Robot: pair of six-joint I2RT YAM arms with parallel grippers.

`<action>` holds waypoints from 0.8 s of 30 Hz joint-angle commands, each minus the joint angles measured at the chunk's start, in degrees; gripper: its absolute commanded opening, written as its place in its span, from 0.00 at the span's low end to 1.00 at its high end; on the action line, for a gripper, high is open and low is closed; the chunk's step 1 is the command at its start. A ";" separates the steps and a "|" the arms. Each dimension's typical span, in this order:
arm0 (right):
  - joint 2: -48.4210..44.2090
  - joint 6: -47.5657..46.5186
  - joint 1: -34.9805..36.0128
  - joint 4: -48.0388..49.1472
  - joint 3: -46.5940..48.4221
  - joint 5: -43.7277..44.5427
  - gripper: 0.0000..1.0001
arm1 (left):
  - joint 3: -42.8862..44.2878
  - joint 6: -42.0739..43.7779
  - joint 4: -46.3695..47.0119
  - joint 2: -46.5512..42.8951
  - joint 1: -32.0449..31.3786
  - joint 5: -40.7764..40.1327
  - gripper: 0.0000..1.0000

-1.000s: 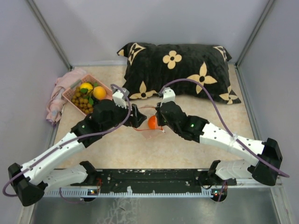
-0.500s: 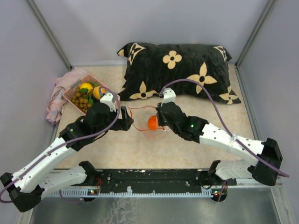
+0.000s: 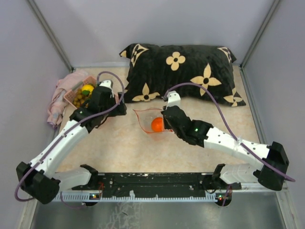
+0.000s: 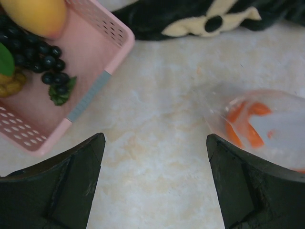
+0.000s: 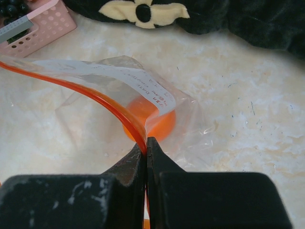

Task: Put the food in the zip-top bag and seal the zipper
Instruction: Pick up the fake fruit from the bin.

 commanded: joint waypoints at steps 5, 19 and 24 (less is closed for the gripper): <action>-3.60 -3.99 -0.39 4.73 -1.62 2.90 0.00 | 6.97 6.75 6.48 11.12 12.39 4.62 0.94; -4.68 -5.13 -0.98 7.14 -3.90 0.48 0.00 | 21.08 16.17 5.10 28.88 21.04 -16.20 0.95; -4.00 -5.90 -1.00 6.98 -3.03 1.55 0.00 | 22.88 18.06 5.62 34.07 21.22 -20.52 0.95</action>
